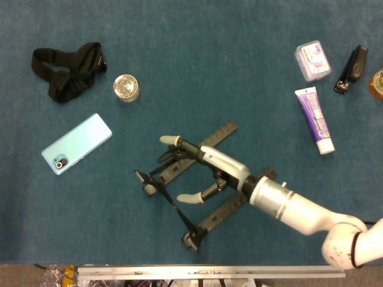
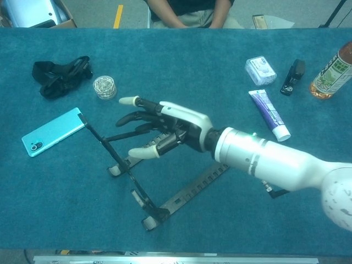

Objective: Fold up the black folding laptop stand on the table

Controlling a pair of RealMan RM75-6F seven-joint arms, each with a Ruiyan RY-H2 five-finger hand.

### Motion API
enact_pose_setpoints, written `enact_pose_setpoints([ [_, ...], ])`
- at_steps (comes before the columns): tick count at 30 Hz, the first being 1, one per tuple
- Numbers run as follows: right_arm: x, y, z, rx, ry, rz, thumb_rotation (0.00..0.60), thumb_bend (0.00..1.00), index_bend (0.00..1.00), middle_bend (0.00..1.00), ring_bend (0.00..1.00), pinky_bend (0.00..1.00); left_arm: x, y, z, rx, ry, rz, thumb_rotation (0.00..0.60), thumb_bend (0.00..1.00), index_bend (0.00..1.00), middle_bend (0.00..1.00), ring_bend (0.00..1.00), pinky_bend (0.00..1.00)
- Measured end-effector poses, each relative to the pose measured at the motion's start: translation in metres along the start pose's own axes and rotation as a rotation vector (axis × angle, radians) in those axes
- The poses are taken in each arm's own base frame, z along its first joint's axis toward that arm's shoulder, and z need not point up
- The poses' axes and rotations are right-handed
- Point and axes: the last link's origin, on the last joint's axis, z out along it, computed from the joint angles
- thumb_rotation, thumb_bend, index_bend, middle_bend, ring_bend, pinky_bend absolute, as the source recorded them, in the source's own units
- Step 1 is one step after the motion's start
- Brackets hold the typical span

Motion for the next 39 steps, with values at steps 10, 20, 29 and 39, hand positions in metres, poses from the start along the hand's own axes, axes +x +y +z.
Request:
enact_pose_setpoints([
  [10, -0.011, 0.014, 0.013, -0.037, -0.023, 0.009, 0.600, 0.18, 0.05, 0.22, 0.04, 0.09, 0.004, 0.000, -0.001, 0.005, 0.012, 0.009, 0.600, 0.28, 0.18, 0.17, 0.07, 0.14],
  [20, -0.014, 0.023, 0.024, -0.050, -0.022, 0.029, 0.600, 0.18, 0.05, 0.22, 0.04, 0.09, 0.008, -0.001, -0.002, 0.013, 0.021, 0.022, 0.600, 0.28, 0.18, 0.17, 0.07, 0.14],
  [29, -0.024, 0.024, 0.030, -0.054, -0.058, 0.044, 0.600, 0.18, 0.05, 0.22, 0.04, 0.09, 0.012, -0.001, -0.003, 0.018, 0.027, 0.027, 0.600, 0.28, 0.18, 0.17, 0.07, 0.14],
  [39, -0.025, 0.026, 0.029, -0.058, -0.066, 0.052, 0.600, 0.18, 0.05, 0.22, 0.04, 0.09, 0.013, -0.003, -0.005, 0.023, 0.027, 0.028, 0.600, 0.28, 0.18, 0.17, 0.07, 0.14],
])
